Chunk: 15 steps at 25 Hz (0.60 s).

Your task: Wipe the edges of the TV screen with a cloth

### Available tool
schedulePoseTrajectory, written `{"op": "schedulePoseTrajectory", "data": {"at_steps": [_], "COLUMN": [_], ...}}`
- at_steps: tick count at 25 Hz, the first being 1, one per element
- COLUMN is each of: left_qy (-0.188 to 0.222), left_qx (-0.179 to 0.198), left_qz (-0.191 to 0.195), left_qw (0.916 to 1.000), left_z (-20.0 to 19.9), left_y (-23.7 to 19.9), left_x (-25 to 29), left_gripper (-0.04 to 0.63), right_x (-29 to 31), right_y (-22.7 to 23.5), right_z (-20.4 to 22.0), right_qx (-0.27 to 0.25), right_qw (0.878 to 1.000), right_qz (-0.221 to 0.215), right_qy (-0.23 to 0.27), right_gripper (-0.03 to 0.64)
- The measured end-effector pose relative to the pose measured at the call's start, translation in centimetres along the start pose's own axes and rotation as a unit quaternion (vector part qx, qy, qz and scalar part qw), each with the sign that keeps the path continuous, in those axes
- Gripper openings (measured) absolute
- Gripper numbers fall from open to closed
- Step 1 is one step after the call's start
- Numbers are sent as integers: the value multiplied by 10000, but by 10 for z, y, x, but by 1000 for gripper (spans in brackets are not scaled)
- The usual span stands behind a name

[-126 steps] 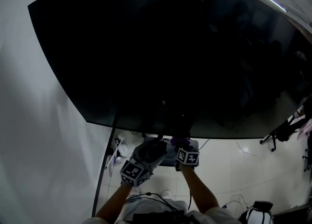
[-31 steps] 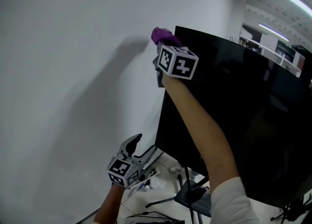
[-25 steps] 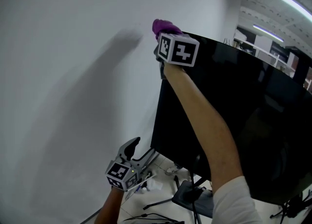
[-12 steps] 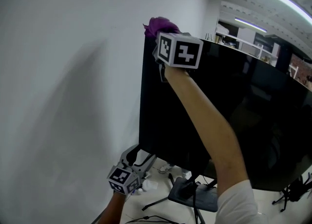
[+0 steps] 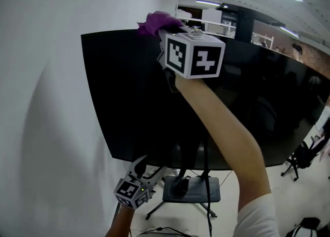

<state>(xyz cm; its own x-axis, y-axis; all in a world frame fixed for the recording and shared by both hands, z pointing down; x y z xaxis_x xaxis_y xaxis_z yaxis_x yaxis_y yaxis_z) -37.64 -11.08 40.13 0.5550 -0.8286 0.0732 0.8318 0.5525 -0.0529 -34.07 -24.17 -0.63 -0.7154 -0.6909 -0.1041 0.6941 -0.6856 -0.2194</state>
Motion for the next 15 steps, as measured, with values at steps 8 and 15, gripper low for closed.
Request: {"op": "schedulePoseTrajectory", "data": {"at_steps": [8,15], "left_qy": [37,-71], "left_qx": [135,413], "left_qz": [1107,1316], "left_qw": [9938,9904], "left_z": [-10,-25], "left_y": [150,189], "left_x": [95,124], "left_gripper": [270,270], "right_x": [-198,-271], "right_y": [179,261], "right_z": [25,22], "right_qx": [164,395], "right_qw": [9900,9771], "right_qz": [1388,2078], "right_qy": [206,245], "right_gripper": [46,46]}}
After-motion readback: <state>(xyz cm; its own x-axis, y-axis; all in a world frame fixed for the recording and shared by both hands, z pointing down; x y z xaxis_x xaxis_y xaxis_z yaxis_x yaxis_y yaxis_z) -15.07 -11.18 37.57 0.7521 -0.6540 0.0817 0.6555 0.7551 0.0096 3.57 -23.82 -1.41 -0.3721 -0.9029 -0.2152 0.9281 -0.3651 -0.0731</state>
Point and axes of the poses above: the fingertips, and each gripper's own axes: x forward along the fingers, y to its right, z out of its underside, the point moved 6 cm from there along -x, backward along the fingers, and after that the axes turned 14 degrees about -y, right-handed, at the moved point
